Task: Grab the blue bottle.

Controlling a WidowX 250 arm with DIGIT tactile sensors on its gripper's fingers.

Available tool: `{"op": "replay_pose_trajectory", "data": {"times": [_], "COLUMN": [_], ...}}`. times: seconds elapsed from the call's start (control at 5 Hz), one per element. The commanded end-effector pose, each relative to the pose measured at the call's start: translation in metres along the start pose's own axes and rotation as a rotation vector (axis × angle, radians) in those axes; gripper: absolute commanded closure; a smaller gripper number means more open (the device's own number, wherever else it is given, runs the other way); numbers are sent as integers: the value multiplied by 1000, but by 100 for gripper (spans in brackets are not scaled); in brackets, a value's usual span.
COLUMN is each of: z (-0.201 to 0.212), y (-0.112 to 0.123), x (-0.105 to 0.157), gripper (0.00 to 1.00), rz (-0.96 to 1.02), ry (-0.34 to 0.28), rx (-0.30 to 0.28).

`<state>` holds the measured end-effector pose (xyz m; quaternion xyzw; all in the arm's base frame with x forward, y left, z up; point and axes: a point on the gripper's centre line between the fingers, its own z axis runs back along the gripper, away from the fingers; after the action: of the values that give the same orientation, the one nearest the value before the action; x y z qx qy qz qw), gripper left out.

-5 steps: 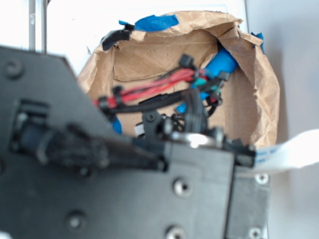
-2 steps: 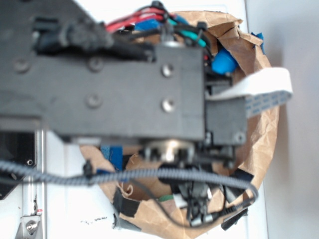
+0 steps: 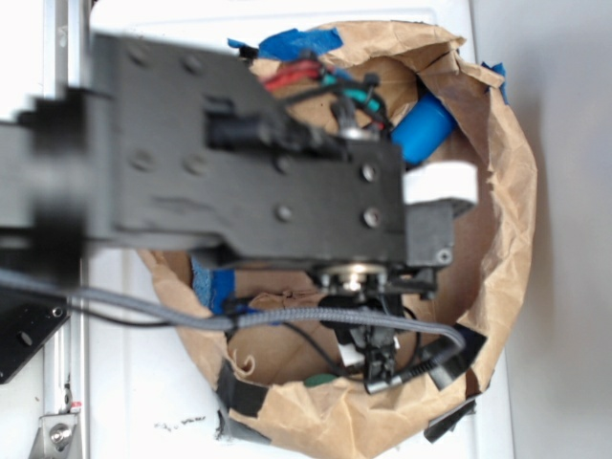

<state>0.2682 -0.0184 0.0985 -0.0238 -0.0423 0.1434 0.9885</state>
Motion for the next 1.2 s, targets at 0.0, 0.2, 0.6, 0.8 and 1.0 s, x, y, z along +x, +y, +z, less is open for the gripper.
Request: {"op": "replay_pose_trajectory", "data": {"times": [0.0, 0.2, 0.6, 0.8, 1.0], "z": [-13, -12, 10, 7, 5], "y": [3, 10, 24, 29, 38], "x": [12, 22, 35, 41, 45], "gripper": [0, 0, 0, 0, 0], "rz": [22, 41, 100, 156, 187], "ry": [-44, -36, -73, -122, -137], "rx": [-5, -25, -72, -45, -29]}}
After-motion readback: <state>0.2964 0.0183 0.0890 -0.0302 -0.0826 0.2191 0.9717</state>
